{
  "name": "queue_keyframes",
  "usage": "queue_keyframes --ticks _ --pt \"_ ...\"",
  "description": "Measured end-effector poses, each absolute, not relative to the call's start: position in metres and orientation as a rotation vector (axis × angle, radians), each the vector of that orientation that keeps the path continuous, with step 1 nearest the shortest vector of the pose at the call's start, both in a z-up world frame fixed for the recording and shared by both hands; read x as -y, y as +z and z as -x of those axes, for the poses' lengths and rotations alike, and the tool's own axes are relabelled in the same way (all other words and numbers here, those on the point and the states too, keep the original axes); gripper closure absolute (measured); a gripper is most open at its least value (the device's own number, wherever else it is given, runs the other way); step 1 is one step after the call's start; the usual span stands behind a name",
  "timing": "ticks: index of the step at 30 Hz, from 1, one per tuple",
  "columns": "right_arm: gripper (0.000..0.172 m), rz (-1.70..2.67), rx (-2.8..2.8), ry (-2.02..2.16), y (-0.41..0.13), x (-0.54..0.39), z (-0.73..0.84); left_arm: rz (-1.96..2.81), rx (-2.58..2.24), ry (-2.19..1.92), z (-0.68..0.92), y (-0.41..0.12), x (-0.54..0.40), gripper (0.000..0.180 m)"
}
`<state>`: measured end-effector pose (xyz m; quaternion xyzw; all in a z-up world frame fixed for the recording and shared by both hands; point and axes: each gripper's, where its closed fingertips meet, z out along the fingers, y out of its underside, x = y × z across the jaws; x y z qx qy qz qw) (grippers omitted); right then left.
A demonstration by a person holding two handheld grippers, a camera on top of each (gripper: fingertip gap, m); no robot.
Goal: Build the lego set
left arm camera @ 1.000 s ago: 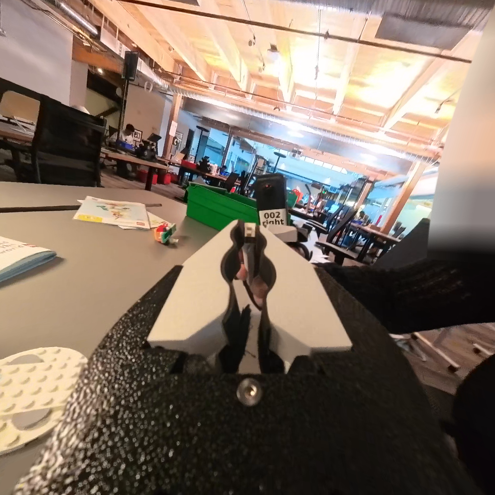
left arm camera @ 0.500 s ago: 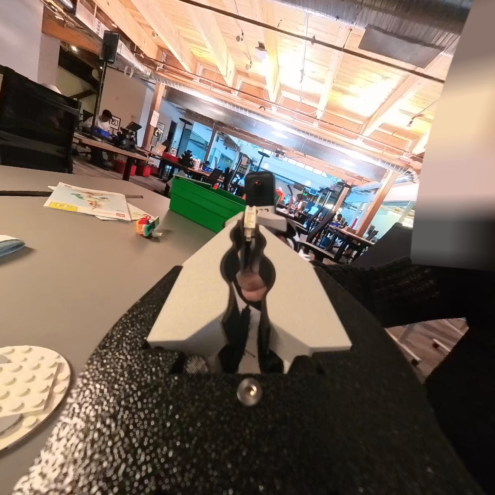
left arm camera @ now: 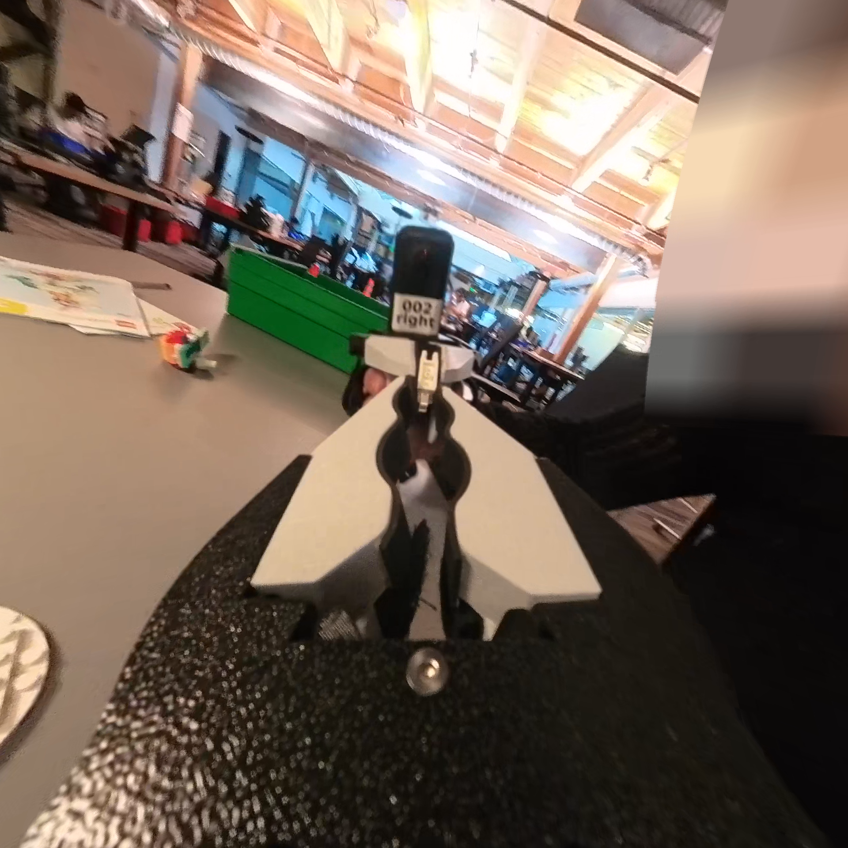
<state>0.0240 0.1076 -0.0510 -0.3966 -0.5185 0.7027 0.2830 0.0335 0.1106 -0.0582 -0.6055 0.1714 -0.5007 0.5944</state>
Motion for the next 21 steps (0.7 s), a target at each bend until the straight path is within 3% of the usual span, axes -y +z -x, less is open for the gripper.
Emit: queue_keyframes --ticks 13,16,21 --pt "0.166 0.846 1.743 1.700 -0.061 -0.084 -0.050 1.480 -0.424 -1.709 -0.057 -0.065 -0.085 0.177" --pt "0.167 0.980 1.614 1.739 -0.063 -0.100 -0.037 1.483 -0.351 -1.521 -0.044 -0.067 -0.103 0.176" --pt "0.166 1.153 1.634 1.687 -0.084 -0.109 -0.026 1.587 -0.602 -0.868 -0.036 -0.086 -0.113 0.170"
